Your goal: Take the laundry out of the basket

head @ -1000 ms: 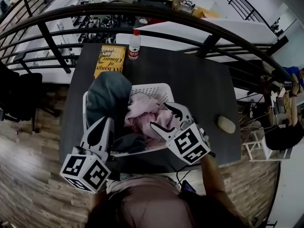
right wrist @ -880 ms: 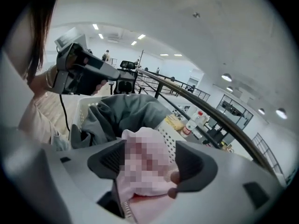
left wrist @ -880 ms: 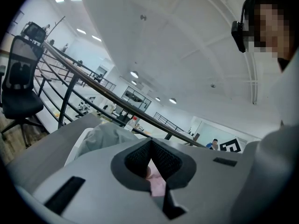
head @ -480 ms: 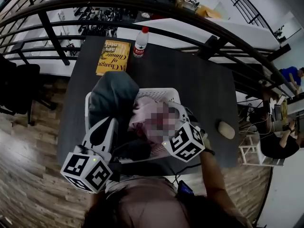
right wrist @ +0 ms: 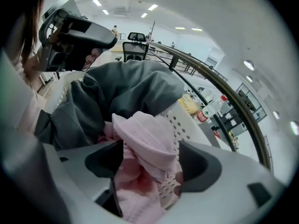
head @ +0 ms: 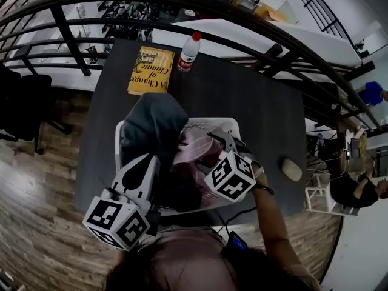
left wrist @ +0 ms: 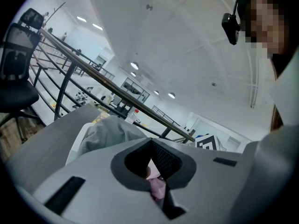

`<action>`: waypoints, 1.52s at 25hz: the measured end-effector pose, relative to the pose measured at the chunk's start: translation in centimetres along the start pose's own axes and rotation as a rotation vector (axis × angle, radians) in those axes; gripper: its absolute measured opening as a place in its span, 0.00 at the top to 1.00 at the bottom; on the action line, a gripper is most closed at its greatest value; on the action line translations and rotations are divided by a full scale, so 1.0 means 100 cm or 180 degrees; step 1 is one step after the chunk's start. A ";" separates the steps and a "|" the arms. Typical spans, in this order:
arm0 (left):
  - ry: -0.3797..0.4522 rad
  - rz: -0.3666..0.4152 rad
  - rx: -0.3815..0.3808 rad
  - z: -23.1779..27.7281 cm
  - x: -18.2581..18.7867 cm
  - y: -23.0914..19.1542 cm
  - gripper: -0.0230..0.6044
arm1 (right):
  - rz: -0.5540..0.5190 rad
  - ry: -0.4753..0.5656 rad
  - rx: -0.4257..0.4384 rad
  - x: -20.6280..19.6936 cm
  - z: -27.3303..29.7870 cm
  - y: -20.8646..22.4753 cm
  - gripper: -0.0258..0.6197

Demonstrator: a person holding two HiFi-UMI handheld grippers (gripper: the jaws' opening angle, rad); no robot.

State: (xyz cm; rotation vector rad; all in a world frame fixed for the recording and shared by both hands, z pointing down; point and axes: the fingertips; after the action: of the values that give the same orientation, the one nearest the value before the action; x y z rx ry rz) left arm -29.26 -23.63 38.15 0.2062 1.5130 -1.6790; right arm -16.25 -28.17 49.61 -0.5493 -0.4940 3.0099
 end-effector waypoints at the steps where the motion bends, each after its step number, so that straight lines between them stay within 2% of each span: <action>1: -0.0007 -0.0015 -0.0001 0.001 0.000 -0.002 0.97 | -0.0003 -0.0039 0.0029 -0.001 0.004 0.000 0.41; 11: -0.0049 -0.0173 0.0007 0.003 0.004 -0.026 0.97 | 0.0051 -0.0346 0.0233 -0.009 0.038 -0.001 0.41; 15: -0.0076 -0.0222 -0.0014 0.005 0.005 -0.032 0.97 | 0.0185 -0.0418 0.0353 -0.009 0.050 0.000 0.41; 18: -0.0122 -0.0240 -0.0049 0.007 0.002 -0.033 0.97 | 0.0411 -0.0526 0.0571 -0.013 0.059 -0.004 0.41; 19: -0.0136 -0.0243 -0.0060 0.008 0.002 -0.033 0.97 | 0.0514 -0.0550 0.0668 -0.014 0.061 -0.007 0.43; 22: -0.0141 -0.0248 -0.0083 0.008 0.002 -0.033 0.97 | 0.0807 -0.0533 0.0912 -0.012 0.062 -0.018 0.66; 23: -0.0136 -0.0249 -0.0086 0.008 0.003 -0.034 0.97 | 0.0860 -0.0515 0.0926 -0.011 0.062 -0.020 0.69; 26: -0.0125 -0.0239 -0.0087 0.007 0.003 -0.034 0.97 | 0.0880 -0.0494 0.0833 -0.012 0.059 -0.021 0.79; 29: -0.0122 -0.0226 -0.0099 0.003 0.001 -0.028 0.97 | 0.0826 -0.0470 0.0617 -0.013 0.050 -0.021 0.84; 33: -0.0108 -0.0188 -0.0078 0.000 -0.001 -0.023 0.97 | 0.0838 -0.0368 0.0340 -0.012 0.033 -0.019 0.85; 38: -0.0057 -0.0127 -0.0038 -0.002 -0.007 -0.012 0.97 | 0.0872 -0.0146 0.0131 -0.010 0.008 -0.017 0.85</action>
State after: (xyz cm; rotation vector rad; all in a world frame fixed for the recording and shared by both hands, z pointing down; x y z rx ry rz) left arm -29.68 -23.20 39.41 0.1550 1.5225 -1.6985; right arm -15.62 -26.88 51.21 -0.5910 -0.3865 3.2902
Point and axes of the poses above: the fingertips, and each gripper's own axes: z forward along the fingers, y to its right, x out of its top, and after that the axes turned 12 degrees about -z, right-handed
